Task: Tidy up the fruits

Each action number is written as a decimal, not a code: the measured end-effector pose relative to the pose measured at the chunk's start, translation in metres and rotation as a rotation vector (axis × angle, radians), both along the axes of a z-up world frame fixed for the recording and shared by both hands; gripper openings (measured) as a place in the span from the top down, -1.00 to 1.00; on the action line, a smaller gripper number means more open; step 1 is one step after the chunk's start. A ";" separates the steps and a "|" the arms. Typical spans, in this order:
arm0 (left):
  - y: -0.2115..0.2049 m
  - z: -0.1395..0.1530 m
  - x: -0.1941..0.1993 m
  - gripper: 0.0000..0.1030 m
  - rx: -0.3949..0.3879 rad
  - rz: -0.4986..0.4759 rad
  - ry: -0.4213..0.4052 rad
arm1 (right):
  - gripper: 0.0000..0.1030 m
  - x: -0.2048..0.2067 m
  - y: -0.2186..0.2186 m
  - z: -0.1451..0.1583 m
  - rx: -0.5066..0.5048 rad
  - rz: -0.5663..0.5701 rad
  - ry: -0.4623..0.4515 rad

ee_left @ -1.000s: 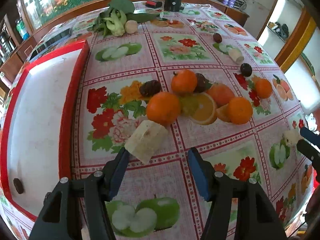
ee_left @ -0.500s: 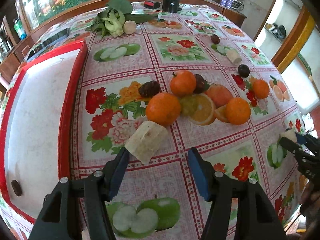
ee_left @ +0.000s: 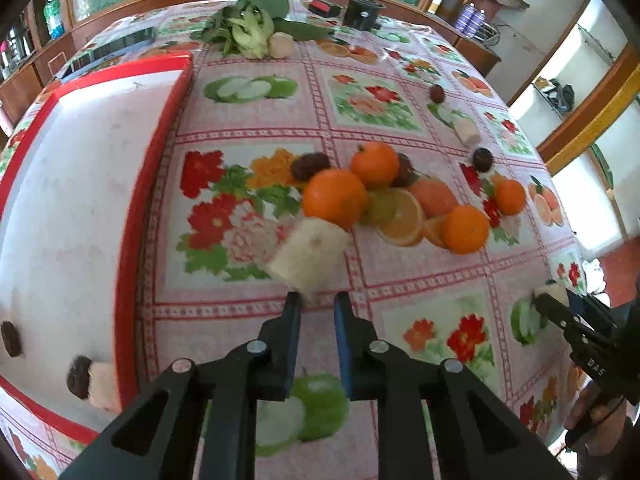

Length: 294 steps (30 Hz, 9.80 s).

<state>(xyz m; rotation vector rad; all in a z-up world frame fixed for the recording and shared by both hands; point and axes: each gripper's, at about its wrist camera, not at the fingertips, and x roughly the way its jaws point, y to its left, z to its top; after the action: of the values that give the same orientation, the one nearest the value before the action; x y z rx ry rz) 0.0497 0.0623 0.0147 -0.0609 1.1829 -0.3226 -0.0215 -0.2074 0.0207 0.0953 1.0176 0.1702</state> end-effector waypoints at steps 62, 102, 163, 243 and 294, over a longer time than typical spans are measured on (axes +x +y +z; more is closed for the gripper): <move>0.007 0.023 -0.046 0.22 -0.123 0.004 -0.083 | 0.31 0.004 0.060 0.011 -0.004 0.126 -0.037; 0.024 0.000 -0.070 0.21 -0.045 -0.023 -0.058 | 0.28 -0.005 0.134 -0.009 -0.007 0.402 0.024; 0.230 0.004 0.013 0.21 0.057 0.392 -0.094 | 0.45 0.110 0.362 -0.003 0.043 0.586 0.087; -0.015 0.000 0.046 -0.37 -0.068 0.238 -0.031 | -0.88 0.044 0.020 0.017 0.049 -0.042 0.007; -0.009 0.017 0.013 -0.22 -0.022 0.135 -0.188 | 0.32 0.058 0.060 -0.008 0.074 0.156 0.032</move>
<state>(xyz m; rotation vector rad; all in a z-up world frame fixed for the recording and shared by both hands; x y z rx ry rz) 0.0625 0.0529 0.0315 -0.1268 0.9834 -0.2170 0.0368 -0.1472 0.0128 0.0863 1.0505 0.3493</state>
